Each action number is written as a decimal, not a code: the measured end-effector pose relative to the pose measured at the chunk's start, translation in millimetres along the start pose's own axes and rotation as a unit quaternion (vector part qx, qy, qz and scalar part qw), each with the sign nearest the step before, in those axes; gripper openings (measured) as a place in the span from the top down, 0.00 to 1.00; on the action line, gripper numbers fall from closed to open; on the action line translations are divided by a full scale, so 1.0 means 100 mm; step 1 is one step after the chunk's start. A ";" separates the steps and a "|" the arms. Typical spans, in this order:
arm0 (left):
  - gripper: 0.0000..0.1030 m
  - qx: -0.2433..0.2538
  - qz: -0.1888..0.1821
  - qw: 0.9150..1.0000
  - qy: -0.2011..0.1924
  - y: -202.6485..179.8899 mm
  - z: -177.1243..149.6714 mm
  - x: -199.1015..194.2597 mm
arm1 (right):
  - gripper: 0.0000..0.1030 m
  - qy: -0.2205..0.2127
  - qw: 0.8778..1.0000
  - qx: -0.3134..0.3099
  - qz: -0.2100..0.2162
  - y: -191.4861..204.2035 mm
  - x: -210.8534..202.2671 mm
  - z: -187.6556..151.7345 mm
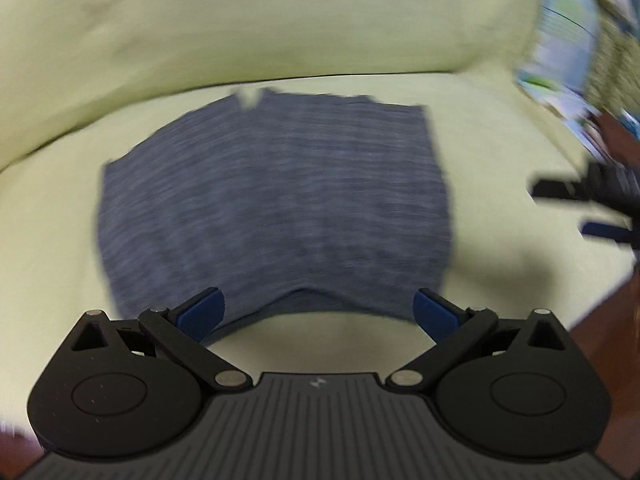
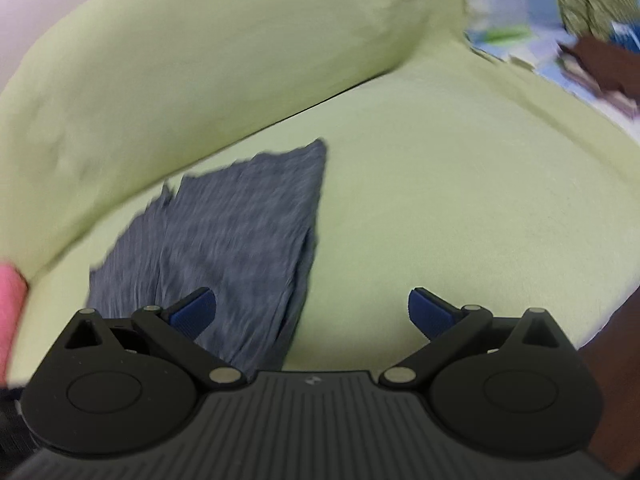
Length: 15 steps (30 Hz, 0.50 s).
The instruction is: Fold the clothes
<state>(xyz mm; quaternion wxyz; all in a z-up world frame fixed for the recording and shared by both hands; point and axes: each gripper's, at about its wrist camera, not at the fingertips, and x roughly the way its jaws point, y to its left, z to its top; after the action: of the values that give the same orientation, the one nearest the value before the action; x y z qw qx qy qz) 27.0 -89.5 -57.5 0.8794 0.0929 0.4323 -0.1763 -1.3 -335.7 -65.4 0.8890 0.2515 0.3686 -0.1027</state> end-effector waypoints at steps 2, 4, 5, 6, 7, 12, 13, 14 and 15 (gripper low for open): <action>0.02 0.031 -0.004 0.999 -0.007 -0.18 0.04 0.10 | 0.02 -0.004 1.000 -0.002 0.005 -0.07 0.05 0.10; 0.02 0.058 -0.007 0.998 -0.017 -0.33 0.06 0.19 | 0.02 -0.002 1.000 -0.007 0.010 -0.12 0.11 0.13; 0.02 0.070 -0.005 0.997 -0.020 -0.39 0.06 0.24 | 0.02 0.002 1.000 -0.012 0.009 -0.14 0.22 0.20; 0.03 0.077 -0.004 0.997 -0.020 -0.41 0.06 0.27 | 0.02 0.004 1.000 -0.019 0.012 -0.14 0.28 0.22; 0.03 0.089 0.000 0.996 -0.019 -0.46 0.04 0.31 | 0.02 0.007 1.000 -0.025 0.014 -0.14 0.33 0.23; 0.13 0.147 0.012 0.989 0.001 -0.67 -0.09 0.52 | 0.02 0.031 0.999 -0.033 0.024 -0.21 0.65 0.29; 0.22 0.157 0.013 0.987 0.008 -0.71 -0.11 0.56 | 0.02 0.036 0.999 -0.033 0.024 -0.22 0.71 0.29; 0.26 0.176 0.018 0.984 0.024 -0.79 -0.15 0.65 | 0.02 0.040 0.998 -0.034 0.024 -0.23 0.77 0.29; 0.30 0.184 0.021 0.982 0.030 -0.83 -0.17 0.69 | 0.02 0.044 0.998 -0.036 0.023 -0.24 0.84 0.29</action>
<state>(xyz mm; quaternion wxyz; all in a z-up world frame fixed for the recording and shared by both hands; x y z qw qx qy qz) 21.7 -176.7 -123.5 0.8377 0.2678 0.4160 -0.2313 66.9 -370.8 -115.8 0.8825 0.2322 0.4050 -0.0579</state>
